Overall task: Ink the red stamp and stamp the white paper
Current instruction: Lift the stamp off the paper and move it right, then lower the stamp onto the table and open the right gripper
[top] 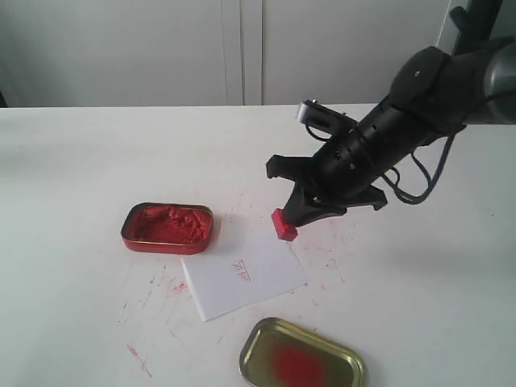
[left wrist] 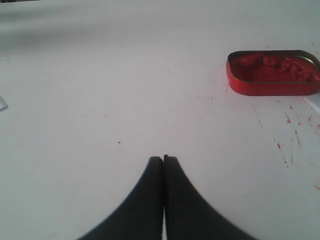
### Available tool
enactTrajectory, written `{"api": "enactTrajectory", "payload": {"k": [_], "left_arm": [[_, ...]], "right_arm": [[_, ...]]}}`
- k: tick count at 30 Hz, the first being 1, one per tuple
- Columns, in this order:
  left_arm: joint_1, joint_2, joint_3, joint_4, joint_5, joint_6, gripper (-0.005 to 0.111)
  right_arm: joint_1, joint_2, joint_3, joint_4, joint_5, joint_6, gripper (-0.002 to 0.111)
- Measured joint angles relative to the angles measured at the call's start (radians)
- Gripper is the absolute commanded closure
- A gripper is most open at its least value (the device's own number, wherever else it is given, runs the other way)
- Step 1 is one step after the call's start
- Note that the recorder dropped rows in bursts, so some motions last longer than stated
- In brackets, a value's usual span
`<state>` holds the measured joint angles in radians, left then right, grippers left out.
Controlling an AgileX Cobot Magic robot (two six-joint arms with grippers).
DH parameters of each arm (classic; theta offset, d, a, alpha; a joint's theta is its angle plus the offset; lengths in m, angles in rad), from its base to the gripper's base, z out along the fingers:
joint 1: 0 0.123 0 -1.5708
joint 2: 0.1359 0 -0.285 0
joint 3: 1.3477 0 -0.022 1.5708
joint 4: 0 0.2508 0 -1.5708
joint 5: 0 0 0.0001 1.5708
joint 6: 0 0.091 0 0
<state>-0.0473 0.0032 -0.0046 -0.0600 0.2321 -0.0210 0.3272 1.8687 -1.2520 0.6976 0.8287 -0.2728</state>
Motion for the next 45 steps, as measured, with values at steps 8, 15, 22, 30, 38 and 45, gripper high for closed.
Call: {"api": "enactTrajectory", "payload": {"k": [8,15,22,30,38,45], "left_arm": [[0.0,0.0,0.0,0.0,0.0,0.0,0.107],[0.0,0.0,0.0,0.0,0.0,0.0,0.107],[0.0,0.0,0.0,0.0,0.0,0.0,0.107],[0.0,0.0,0.0,0.0,0.0,0.0,0.107],[0.0,0.0,0.0,0.0,0.0,0.0,0.107],[0.0,0.0,0.0,0.0,0.0,0.0,0.107]], "right_arm": [[-0.1,-0.036,0.068,0.094,-0.002,-0.11,0.108],[-0.171,-0.06,0.087,0.17,0.045,-0.184,0.108],[-0.295,-0.065,0.158,0.397,0.129,-0.369,0.108],[-0.431,-0.067,0.244,0.561,0.211,-0.534,0.108],[-0.45,-0.067,0.262,0.592,0.217,-0.569,0.108],[-0.434,-0.046,0.262,0.645,0.18,-0.577,0.108]]}}
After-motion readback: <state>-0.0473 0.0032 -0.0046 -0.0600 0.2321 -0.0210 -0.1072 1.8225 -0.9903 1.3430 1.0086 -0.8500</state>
